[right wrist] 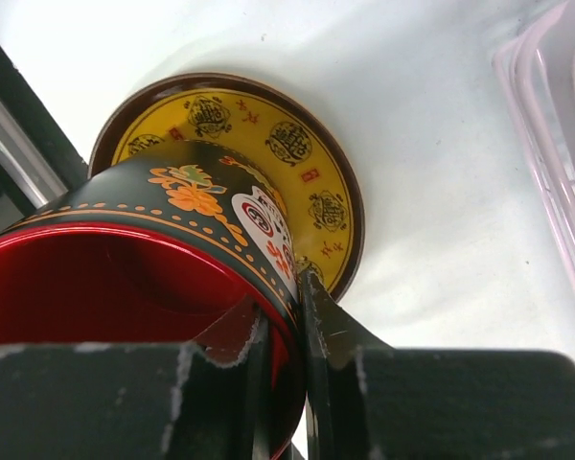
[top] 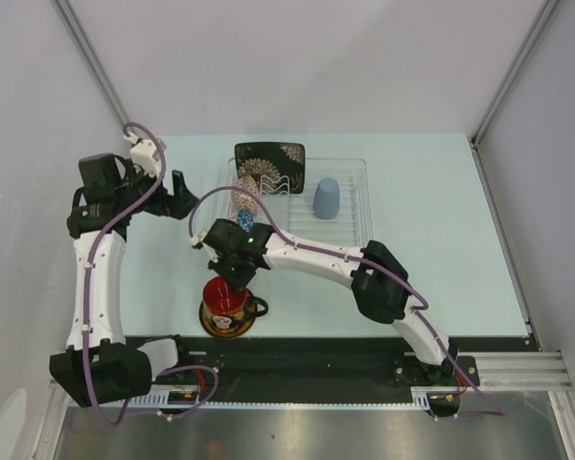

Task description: Load the mixed dishes into the dish rack

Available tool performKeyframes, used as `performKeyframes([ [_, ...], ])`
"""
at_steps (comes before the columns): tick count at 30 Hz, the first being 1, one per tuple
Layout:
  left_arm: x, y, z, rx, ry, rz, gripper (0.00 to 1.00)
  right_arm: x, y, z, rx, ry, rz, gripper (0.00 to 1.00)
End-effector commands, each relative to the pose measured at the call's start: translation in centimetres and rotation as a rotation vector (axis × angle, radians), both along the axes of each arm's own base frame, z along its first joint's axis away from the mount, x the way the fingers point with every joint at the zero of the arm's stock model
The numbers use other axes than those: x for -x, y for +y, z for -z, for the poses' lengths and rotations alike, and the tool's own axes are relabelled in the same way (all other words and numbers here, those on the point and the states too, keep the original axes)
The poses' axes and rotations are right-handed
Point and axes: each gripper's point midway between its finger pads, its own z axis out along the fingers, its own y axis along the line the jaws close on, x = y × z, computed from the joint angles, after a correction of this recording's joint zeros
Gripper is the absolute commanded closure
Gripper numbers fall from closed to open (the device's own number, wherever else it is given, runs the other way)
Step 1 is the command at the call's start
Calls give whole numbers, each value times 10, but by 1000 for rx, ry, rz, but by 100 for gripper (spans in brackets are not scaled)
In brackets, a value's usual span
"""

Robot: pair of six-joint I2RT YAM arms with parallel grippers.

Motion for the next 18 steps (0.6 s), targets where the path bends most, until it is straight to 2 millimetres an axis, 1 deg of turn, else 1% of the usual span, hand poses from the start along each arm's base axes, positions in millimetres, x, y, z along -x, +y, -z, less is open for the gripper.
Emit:
performKeyframes([
  [1,-8,-13,-51,78,-112,40,0,-16,1,-83,-154,-66,44,100],
  [2,-9,-16,-57,99,-121,48,0,-19,-3,-104,-189,-76,59,100],
  [3,-10,-18,-66,107,-143,55,0,-21,-5,-120,-223,-75,81,100],
  [4,-12,-19,-72,117,-154,56,0,-32,-10,-137,-258,-81,113,100],
  [5,-13,-22,-79,141,-169,63,0,-35,-17,-172,-328,-97,127,100],
  [6,-14,-24,-90,152,-190,70,0,-39,-22,-191,-374,-91,154,100],
  [7,-14,-26,-96,164,-201,74,0,-54,-34,-209,-411,-101,190,100],
  [8,-15,-28,-105,188,-217,74,0,-54,-46,-246,-490,-122,201,100],
  [9,-14,-33,-116,211,-236,103,0,-60,-56,-263,-526,-132,222,100],
  [10,-14,-36,-122,235,-243,114,0,-76,-72,-284,-583,-146,275,100],
  [11,-14,-40,-133,273,-261,120,0,-81,-84,-295,-617,-137,295,100],
  [12,-10,-47,-140,307,-266,165,0,-78,-105,-325,-694,-157,311,100],
  [13,-9,-52,-145,336,-267,186,0,-97,-123,-345,-788,-147,365,100],
  [14,-6,-57,-155,388,-268,207,0,-102,-137,-358,-846,-149,391,100],
  [15,-1,-65,-156,432,-247,261,0,-91,-162,-358,-896,-124,427,100],
  [16,3,-70,-161,500,-209,273,0,-95,-172,-394,-1088,-129,424,100],
  [17,4,-73,-171,517,-239,305,0,-107,-206,-410,-1193,-157,497,100],
  [18,10,-79,-171,551,-216,353,0,-106,-225,-387,-1240,-128,552,100],
])
